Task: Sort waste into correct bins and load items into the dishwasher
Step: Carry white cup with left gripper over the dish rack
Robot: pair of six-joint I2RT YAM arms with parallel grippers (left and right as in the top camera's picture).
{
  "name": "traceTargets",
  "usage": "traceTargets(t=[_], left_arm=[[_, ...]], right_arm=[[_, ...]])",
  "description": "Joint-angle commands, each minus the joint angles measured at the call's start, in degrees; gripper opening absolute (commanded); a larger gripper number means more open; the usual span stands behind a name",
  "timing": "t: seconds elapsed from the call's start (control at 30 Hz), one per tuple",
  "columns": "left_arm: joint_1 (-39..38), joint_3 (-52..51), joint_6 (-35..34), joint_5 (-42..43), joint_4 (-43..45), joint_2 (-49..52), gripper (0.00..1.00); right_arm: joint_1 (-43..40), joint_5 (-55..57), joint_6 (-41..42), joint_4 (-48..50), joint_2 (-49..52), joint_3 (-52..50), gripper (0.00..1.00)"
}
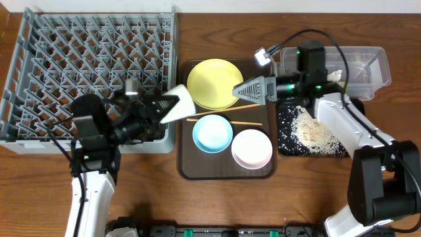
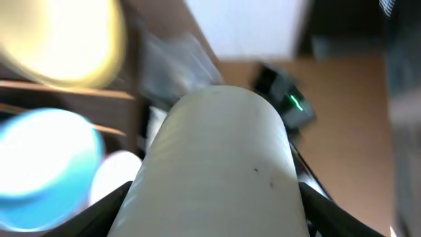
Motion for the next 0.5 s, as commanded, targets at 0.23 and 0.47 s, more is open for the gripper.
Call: traceTargets(t=[0.23, 0.47], left_arm=[[2.45, 13.99, 16.09, -33.31, -25.55, 0.7, 0.3], [1.03, 36.15, 28.83, -51.93, -54.69, 3.89, 0.36]], right_arm=[[0.11, 0.94, 1.05, 0.0, -0.02, 0.26, 0.99], [0.42, 5.84, 1.01, -1.88, -0.02, 0.26, 0.99]])
